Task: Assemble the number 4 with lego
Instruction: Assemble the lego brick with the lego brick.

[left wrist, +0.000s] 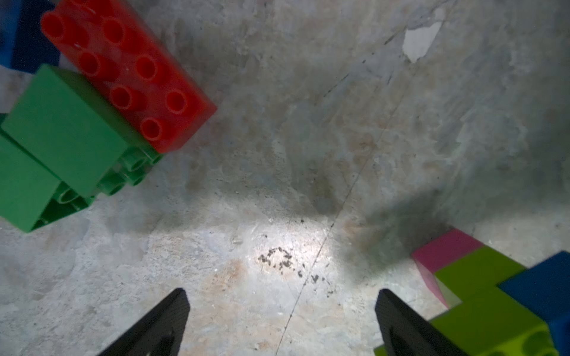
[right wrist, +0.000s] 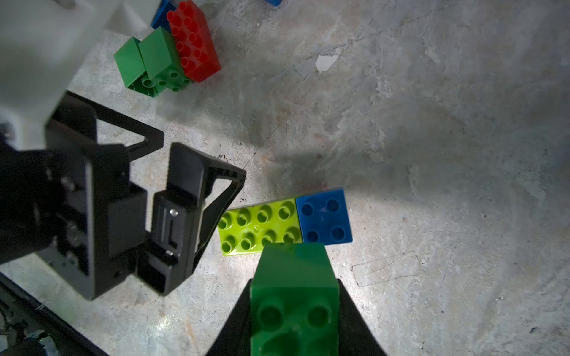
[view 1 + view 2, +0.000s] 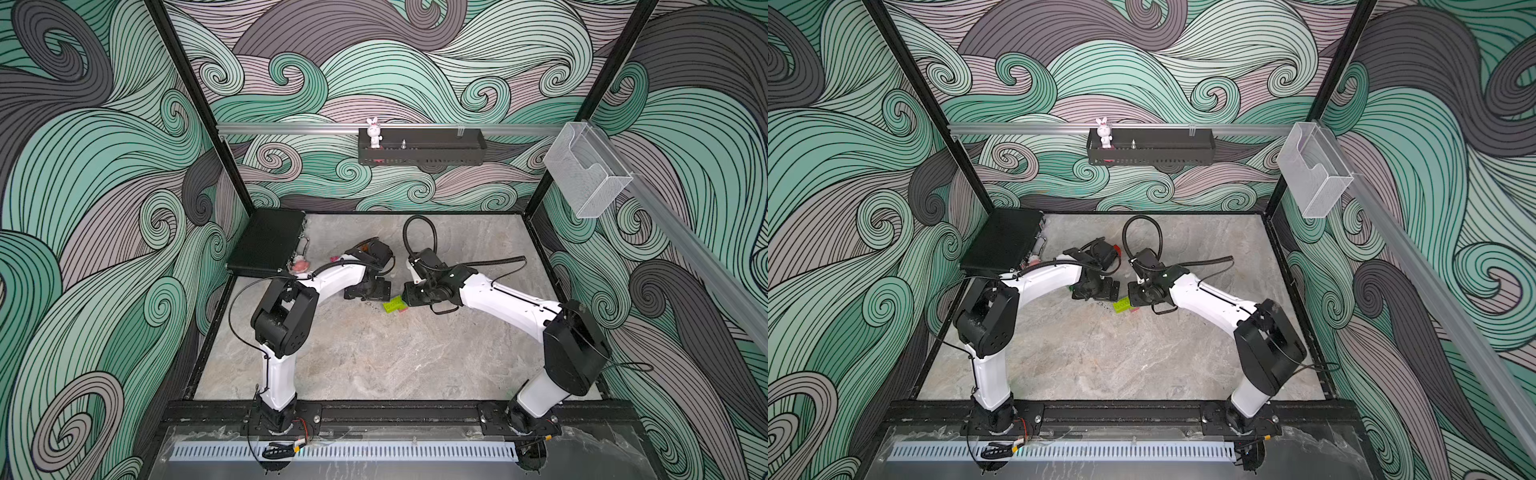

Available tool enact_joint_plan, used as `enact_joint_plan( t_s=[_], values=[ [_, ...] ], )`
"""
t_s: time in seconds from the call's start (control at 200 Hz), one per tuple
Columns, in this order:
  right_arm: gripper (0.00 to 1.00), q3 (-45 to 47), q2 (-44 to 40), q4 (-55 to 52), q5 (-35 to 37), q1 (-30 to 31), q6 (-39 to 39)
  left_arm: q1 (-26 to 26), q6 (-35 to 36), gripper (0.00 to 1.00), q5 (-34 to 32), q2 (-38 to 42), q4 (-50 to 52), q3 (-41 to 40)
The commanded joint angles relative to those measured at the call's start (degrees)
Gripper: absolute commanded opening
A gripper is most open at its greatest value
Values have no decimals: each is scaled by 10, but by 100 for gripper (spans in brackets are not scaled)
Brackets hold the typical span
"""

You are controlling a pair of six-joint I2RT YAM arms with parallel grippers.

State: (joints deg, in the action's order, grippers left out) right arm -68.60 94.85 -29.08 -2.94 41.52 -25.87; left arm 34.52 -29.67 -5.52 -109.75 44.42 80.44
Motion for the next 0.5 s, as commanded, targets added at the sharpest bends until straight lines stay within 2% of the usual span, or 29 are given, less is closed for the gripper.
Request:
enact_joint_plan(
  t_s=[0.0, 0.2, 0.495],
  values=[
    [19, -24, 14, -26, 31, 6, 42, -7, -2, 99, -21, 36, 29, 2],
    [19, -45, 30, -42, 24, 6, 126, -22, -7, 99, -41, 78, 27, -27],
    [20, -71, 54, -68, 37, 7, 119, -56, -31, 99, -37, 132, 0, -101]
  ],
)
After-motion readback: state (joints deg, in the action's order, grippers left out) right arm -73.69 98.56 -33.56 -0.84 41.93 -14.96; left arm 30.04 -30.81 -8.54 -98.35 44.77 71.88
